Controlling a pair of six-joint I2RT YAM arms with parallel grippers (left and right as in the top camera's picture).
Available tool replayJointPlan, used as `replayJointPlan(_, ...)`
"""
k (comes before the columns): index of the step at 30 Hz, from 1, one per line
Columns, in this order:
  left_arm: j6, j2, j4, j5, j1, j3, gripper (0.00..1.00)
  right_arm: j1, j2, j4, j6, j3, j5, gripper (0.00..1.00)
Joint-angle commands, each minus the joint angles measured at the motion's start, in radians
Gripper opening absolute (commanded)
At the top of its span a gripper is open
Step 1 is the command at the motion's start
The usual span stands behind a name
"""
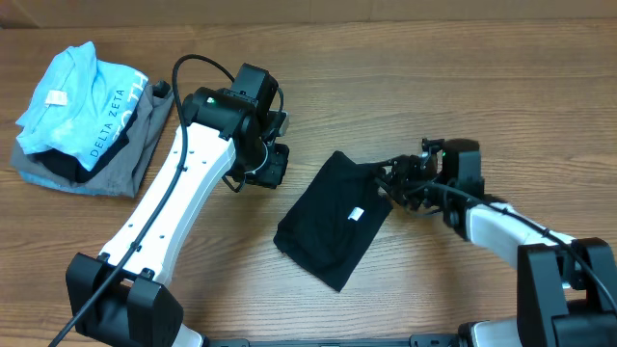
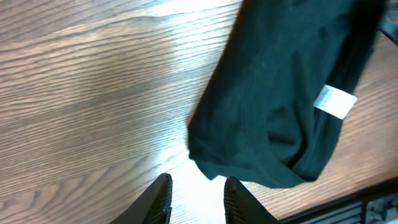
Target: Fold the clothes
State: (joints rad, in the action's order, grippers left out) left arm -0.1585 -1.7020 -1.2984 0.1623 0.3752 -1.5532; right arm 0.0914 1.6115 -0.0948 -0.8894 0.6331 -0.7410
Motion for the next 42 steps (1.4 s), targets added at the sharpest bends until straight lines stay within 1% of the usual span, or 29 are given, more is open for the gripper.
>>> replayJointPlan(1,-0.014,0.008,0.002,-0.039,-0.002,-0.014,0.33,-0.02,0.0,0.132,0.123,0.061,-0.147,0.55)
replayJointPlan(3,-0.014,0.008,0.004,-0.039,-0.002,-0.013,0.35,-0.028,0.0,0.25,0.163,0.072,-0.129,0.55)
replayJointPlan(5,-0.011,0.008,0.005,-0.039,-0.001,-0.006,0.37,-0.043,0.0,0.369,0.173,0.075,-0.121,0.56)
replayJointPlan(6,-0.005,0.008,0.006,-0.039,-0.001,0.001,0.37,-0.054,0.0,0.426,0.193,0.076,-0.119,0.52)
replayJointPlan(7,-0.002,0.008,0.008,-0.039,-0.001,0.009,0.37,-0.067,0.0,0.48,0.209,0.076,-0.109,0.46)
replayJointPlan(8,0.0,0.008,0.014,-0.039,-0.001,0.02,0.38,-0.08,0.0,0.525,0.216,0.075,-0.093,0.37)
replayJointPlan(9,0.001,0.008,0.025,-0.039,-0.001,0.036,0.38,-0.1,0.0,0.578,0.23,0.075,-0.067,0.2)
replayJointPlan(10,0.001,0.008,0.037,-0.039,-0.001,0.052,0.38,-0.115,0.0,0.605,0.245,0.075,-0.049,0.11)
replayJointPlan(11,0.001,0.007,0.052,-0.039,-0.001,0.069,0.39,-0.13,0.0,0.626,0.262,0.075,-0.031,0.08)
replayJointPlan(14,0.0,0.007,0.103,-0.026,-0.001,0.126,0.39,-0.166,0.0,0.692,0.27,0.075,0.039,0.05)
replayJointPlan(16,-0.001,0.007,0.128,-0.005,-0.001,0.156,0.39,-0.165,0.001,0.72,0.266,0.074,0.088,0.04)
replayJointPlan(18,-0.003,0.007,0.15,0.013,-0.001,0.18,0.39,-0.147,0.003,0.733,0.226,0.067,0.113,0.04)
replayJointPlan(20,-0.003,0.007,0.172,0.022,-0.001,0.2,0.39,-0.116,0.006,0.714,0.137,0.046,0.145,0.04)
replayJointPlan(22,-0.003,0.007,0.182,0.022,-0.001,0.205,0.38,-0.076,0.016,0.653,0.029,0.019,0.164,0.04)
replayJointPlan(25,-0.003,0.007,0.186,0.022,-0.001,0.205,0.38,0.008,0.052,0.484,-0.116,-0.018,0.16,0.04)
replayJointPlan(28,-0.003,0.007,0.185,0.022,-0.001,0.205,0.38,0.098,0.115,0.297,-0.237,-0.024,0.156,0.04)
replayJointPlan(29,-0.004,0.007,0.185,0.022,-0.001,0.205,0.38,0.129,0.145,0.204,-0.268,-0.024,0.156,0.04)
replayJointPlan(31,-0.007,0.007,0.185,0.022,-0.001,0.205,0.38,0.174,0.198,-0.007,-0.286,-0.024,0.159,0.04)
replayJointPlan(32,-0.007,0.007,0.185,0.022,-0.001,0.205,0.37,0.19,0.227,-0.141,-0.279,-0.022,0.162,0.04)
replayJointPlan(33,-0.007,0.007,0.183,0.021,-0.001,0.205,0.37,0.191,0.246,-0.241,-0.236,-0.004,0.141,0.04)
replayJointPlan(34,-0.007,0.007,0.181,0.018,-0.001,0.205,0.36,0.181,0.246,-0.236,-0.225,0.01,0.131,0.04)
replayJointPlan(35,-0.008,0.007,0.179,0.013,-0.002,0.205,0.36,0.166,0.244,-0.235,-0.185,0.021,0.108,0.04)
replayJointPlan(37,-0.032,0.007,0.169,-0.025,-0.003,0.205,0.36,0.117,0.238,-0.214,-0.063,0.05,0.035,0.04)
replayJointPlan(39,-0.056,0.007,0.161,-0.068,-0.004,0.205,0.36,0.058,0.227,-0.14,0.016,0.083,-0.05,0.05)
replayJointPlan(42,-0.06,0.007,0.158,-0.076,-0.012,0.205,0.36,-0.023,0.196,0.015,0.159,0.139,-0.199,0.1)
